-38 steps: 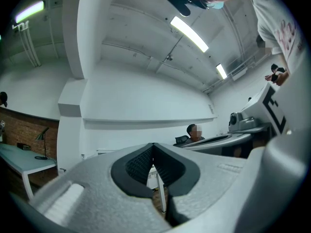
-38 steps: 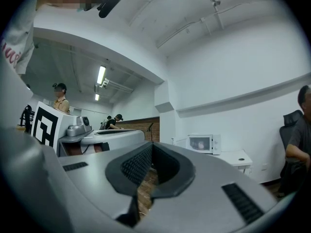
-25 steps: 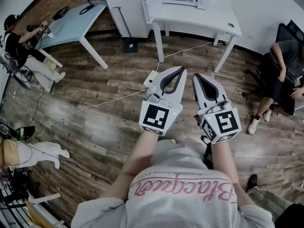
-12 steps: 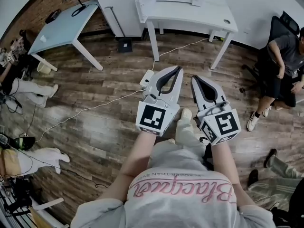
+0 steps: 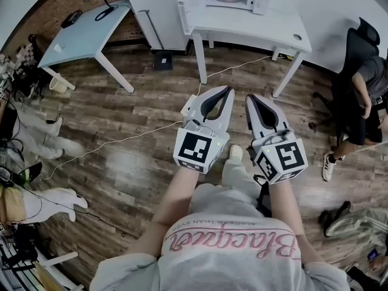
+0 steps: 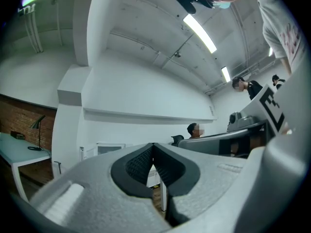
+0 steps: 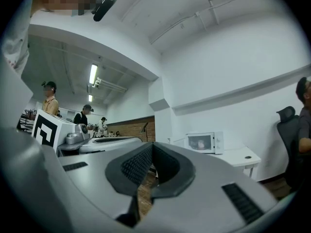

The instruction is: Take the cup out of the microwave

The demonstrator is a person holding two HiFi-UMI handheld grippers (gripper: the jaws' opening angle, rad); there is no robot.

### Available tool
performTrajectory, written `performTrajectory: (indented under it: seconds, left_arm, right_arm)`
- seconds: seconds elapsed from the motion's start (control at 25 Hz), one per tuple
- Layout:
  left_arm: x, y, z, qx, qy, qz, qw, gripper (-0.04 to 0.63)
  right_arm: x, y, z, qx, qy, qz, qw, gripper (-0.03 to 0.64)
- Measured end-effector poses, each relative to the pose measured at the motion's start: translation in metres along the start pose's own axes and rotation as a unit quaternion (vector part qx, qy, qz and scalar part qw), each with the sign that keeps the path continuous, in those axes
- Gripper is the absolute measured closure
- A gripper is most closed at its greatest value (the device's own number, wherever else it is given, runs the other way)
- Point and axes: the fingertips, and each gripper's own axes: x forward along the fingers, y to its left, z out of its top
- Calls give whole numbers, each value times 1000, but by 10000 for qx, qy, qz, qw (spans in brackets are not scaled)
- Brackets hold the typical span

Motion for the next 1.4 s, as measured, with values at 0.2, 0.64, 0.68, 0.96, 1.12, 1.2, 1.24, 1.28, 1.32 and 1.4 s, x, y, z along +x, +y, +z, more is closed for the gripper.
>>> performTrajectory:
  seconds: [0.2, 0.64, 0.68, 0.96, 1.12, 1.2, 1.24, 1.28, 1.32, 1.4]
  left_arm:
    - [26, 17, -8, -48, 83, -117, 9999, 589]
    - [99, 58, -15, -586, 97, -265, 9979, 589]
    - [105, 62, -15, -598, 102, -257, 9978, 589]
    - [151, 85, -23, -410, 218, 22, 9989, 589]
    - [181, 91, -27, -331, 271, 104, 9990, 589]
    - [197, 93, -30, -301, 280, 141, 9991, 589]
    - [205, 94, -31, -295, 281, 160, 9990, 589]
    - [212, 95, -33, -286, 279, 180, 9990, 589]
    - [219, 96, -34, -274, 276, 199, 9990, 589]
    - [233, 99, -35, -243, 273, 221, 9991, 589]
  right_arm:
    - [30, -20, -4, 127, 33, 23, 9999, 606]
    - [95, -79, 1, 142, 165, 58, 9997, 606]
    - [100, -85, 0, 128, 191, 42, 9997, 605]
    - [133, -124, -1, -9, 333, 67, 9994, 604]
    - [147, -149, 2, -15, 302, 153, 9994, 604]
    - [155, -162, 2, -19, 294, 225, 9993, 604]
    - [158, -169, 1, -12, 298, 266, 9992, 604]
    - [162, -175, 0, -1, 305, 309, 9991, 604]
    - [166, -181, -1, 10, 309, 352, 9989, 604]
    - [174, -192, -1, 18, 304, 435, 9986, 604]
